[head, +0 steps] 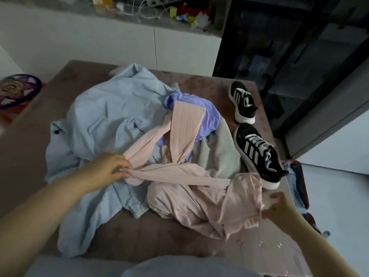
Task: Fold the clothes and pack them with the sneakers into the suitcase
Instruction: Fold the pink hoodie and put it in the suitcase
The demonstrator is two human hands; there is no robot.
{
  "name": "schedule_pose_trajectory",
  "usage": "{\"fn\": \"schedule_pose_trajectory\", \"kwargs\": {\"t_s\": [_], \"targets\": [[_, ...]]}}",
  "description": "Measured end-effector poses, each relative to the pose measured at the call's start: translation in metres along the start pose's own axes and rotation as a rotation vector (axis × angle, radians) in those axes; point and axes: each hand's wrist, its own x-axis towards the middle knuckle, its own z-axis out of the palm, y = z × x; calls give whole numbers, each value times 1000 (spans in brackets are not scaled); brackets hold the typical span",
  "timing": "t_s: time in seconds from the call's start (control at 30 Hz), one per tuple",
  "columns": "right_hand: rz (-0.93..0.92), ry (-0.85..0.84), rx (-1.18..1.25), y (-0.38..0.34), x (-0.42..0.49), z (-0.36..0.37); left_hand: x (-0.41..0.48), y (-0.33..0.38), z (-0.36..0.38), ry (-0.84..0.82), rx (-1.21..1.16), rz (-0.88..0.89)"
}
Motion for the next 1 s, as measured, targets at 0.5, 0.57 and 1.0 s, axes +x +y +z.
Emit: {"fn": "schedule_pose_trajectory", "kwargs": {"t_s": [0.5,0.57,1.0], "targets": [[155,-248,809,-227,97,81,-41,27,10,-96,257,-66],[227,-205,787,-231,112,81,-38,24,10,-116,198,-120],[-398,-457,1095,-265,69,-69,73,49,-17,366,-582,-393]]}}
